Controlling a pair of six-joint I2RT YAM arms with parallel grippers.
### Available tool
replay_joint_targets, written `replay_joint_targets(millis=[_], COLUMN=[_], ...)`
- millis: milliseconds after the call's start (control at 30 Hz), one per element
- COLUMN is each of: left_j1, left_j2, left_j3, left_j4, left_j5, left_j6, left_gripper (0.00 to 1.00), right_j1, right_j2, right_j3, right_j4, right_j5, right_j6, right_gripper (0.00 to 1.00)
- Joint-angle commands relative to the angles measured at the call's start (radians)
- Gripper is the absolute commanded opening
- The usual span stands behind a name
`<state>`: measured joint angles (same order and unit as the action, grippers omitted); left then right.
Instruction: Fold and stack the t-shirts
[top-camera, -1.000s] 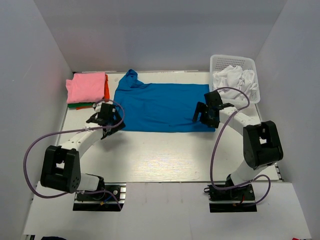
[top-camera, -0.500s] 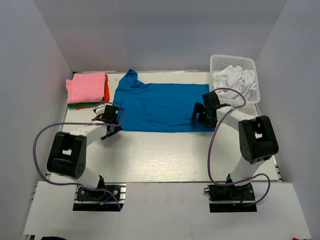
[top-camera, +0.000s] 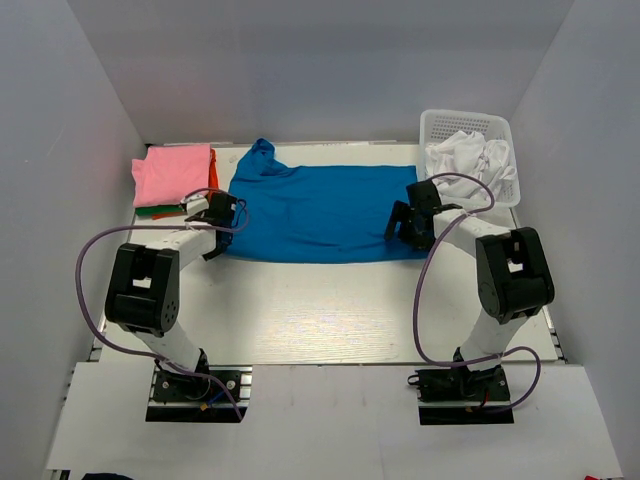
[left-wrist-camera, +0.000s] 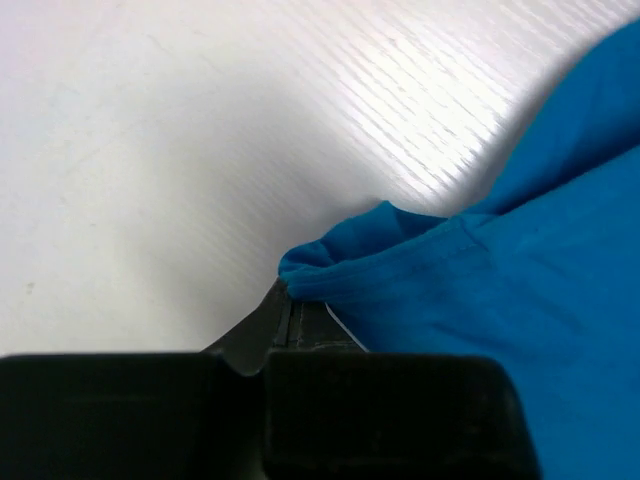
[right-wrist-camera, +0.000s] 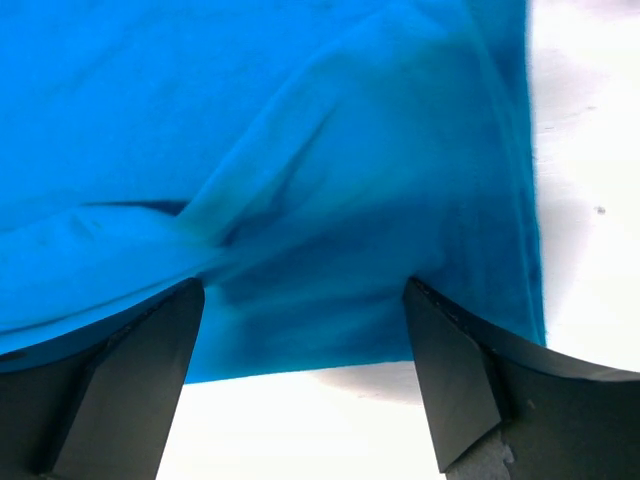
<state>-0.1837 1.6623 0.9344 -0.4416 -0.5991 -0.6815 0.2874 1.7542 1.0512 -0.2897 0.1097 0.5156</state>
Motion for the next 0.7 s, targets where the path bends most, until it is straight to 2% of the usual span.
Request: replay_joint_targets(millis=[0,167,333,367,433,533,567,667], left_j1=[0.013,0.032,0.032,0.032,0.032,0.032,0.032,0.032], left_j2=[-0.027,-0.099,-0.272,-0.291,-0.314,-0.314,-0.302,-0.282], left_j3=[0.035,0.000,-0.071,-0.071,-0.083,-0.083,-0.072,-0.063], left_j4=[-0.080,-0.166,-0.193,-0.206,-0.256,-0.337,-0.418,-0.521], left_j5=[-0.105,-0.140,-0.125,-0.113,-0.082,-0.053,-0.053,-0.019], left_j6=[-0.015,-0.044,-0.056,-0.072,-0.111,-0.199,-0.269,-0.332], left_gripper=[0.00,0.00,0.00,0.02,0.25,0.24,0.23,0.23], right_j1=[-0.034,-0.056,-0.068,-0.068,-0.068,-0.067,-0.065,-0.065], right_j2=[0.045,0.042,0.036,0.036,0.028,0.010,0.002,-0.039], right_j3=[-0.005,-0.017,-0.016,-0.017,-0.019,-0.022,-0.023,-0.031], right_j4=[-0.051,-0.055,-0.054,-0.055,-0.052,-0.062,-0.071,-0.074], right_j5=[0.050,0.047,0.041,0.036,0.027,0.042,0.051,0.056], right_j6=[0.009,0.008,0.012,0.009,0.011,0.017,0.018,0.021], right_gripper=[0.86,0.83,0.83,0.83,0.83,0.83,0.84,0.85])
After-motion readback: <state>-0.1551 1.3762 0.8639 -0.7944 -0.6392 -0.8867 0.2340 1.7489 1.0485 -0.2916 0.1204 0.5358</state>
